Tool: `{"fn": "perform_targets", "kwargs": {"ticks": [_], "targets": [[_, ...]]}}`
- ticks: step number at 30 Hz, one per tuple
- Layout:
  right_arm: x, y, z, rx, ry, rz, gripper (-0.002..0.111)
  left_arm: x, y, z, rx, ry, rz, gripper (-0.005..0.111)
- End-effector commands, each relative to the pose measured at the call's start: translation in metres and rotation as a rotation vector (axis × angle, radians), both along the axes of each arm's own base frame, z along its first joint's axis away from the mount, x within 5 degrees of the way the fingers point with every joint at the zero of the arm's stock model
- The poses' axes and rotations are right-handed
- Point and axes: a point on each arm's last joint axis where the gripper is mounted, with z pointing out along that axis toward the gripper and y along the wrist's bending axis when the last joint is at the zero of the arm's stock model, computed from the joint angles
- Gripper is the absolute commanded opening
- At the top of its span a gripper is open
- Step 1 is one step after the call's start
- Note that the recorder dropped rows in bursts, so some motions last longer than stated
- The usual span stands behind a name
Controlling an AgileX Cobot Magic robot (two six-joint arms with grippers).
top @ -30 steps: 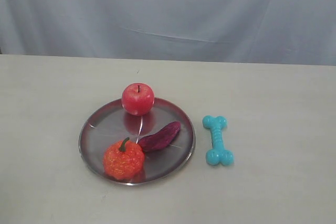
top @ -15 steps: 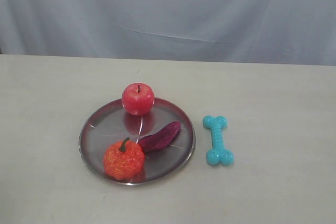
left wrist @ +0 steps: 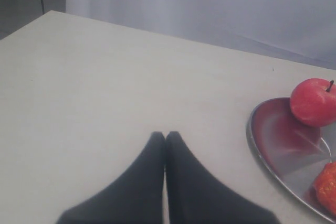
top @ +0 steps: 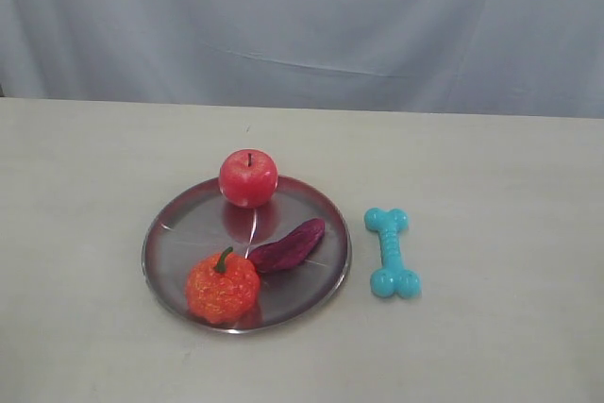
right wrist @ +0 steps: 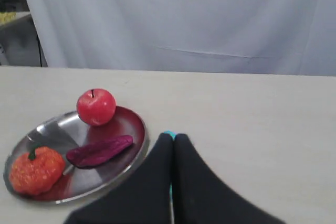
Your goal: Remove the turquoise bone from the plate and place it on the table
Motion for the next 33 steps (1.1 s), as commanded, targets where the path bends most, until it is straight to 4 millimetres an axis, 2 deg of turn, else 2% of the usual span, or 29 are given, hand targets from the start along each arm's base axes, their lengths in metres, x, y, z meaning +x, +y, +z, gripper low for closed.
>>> {"fn": "perform_targets", "kwargs": {"ticks": [1, 11, 21, 33], "targets": [[0.002, 0.002, -0.016, -0.135, 0.021, 0.05, 0.0, 0.0, 0.0, 0.0, 0.005, -0.004, 0.006, 0.0], [-0.001, -0.004, -0.039, -0.18, 0.081, -0.032, 0.0, 0.0, 0.0, 0.0, 0.005, -0.004, 0.006, 0.0], [-0.011, -0.002, -0.065, -0.188, 0.029, -0.045, 0.0, 0.0, 0.0, 0.0, 0.005, -0.004, 0.006, 0.0], [-0.013, -0.002, -0.067, -0.189, 0.023, -0.045, 0.0, 0.0, 0.0, 0.0, 0.005, -0.004, 0.006, 0.0]]}}
